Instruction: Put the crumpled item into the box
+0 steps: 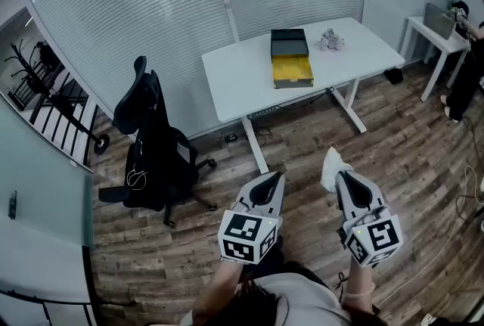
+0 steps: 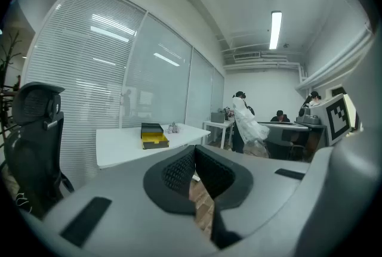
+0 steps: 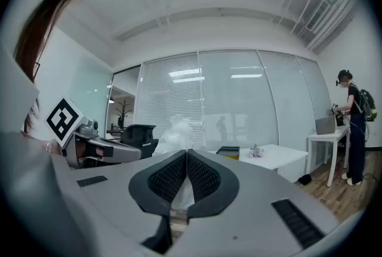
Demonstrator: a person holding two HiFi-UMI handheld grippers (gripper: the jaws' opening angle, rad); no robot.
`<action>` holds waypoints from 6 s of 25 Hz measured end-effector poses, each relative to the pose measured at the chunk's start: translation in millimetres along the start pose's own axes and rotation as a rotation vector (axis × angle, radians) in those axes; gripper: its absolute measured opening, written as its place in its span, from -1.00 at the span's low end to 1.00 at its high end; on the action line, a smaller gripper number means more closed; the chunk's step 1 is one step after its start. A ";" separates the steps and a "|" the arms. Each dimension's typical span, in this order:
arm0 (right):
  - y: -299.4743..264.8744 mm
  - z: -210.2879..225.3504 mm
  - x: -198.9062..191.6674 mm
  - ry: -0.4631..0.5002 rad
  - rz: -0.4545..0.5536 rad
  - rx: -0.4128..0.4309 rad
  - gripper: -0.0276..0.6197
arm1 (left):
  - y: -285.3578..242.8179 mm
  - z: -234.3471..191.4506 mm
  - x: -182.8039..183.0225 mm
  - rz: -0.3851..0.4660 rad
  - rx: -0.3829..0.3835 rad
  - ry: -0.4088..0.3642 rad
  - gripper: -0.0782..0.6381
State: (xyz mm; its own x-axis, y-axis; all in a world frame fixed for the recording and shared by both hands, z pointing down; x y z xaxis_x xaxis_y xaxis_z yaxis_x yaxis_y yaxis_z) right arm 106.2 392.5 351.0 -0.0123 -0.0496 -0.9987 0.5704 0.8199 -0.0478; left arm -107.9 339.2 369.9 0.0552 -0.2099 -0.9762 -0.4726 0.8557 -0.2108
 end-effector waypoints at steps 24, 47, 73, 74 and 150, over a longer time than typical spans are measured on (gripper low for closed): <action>-88.2 19.8 4.3 0.018 -0.012 -0.016 -0.82 | -61.2 -65.1 2.4 -0.017 -0.080 0.003 -0.73; -181.1 32.8 9.7 0.048 -0.090 -0.053 -0.82 | -123.0 -143.3 13.3 -0.002 -0.118 0.043 -0.73; -230.8 138.3 -2.1 -0.001 -0.069 -0.006 -0.82 | -229.0 -134.1 30.6 -0.016 -0.076 0.023 -0.73; -234.0 144.5 -2.7 -0.005 -0.070 -0.002 -0.82 | -235.7 -133.7 31.9 -0.018 -0.072 0.024 -0.73; -432.3 397.0 -10.2 0.101 -0.252 0.089 -0.82 | -506.0 -157.3 84.0 -0.085 -0.041 0.025 -0.73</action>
State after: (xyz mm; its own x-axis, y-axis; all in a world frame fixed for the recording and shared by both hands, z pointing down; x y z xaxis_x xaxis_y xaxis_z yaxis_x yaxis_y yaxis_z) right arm 185.8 -187.8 389.1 -0.2421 -0.1854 -0.9524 0.6085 0.7355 -0.2978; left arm -2.5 -185.8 402.8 0.0745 -0.2929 -0.9532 -0.5027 0.8145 -0.2896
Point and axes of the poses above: the fingertips, and each gripper's own axes: y backward along the fingers, z to its right, x out of its top, the point moved 9 cm from there along y, backward along the fingers, and after that the axes turned 14 degrees about x, right-handed, at the moved point
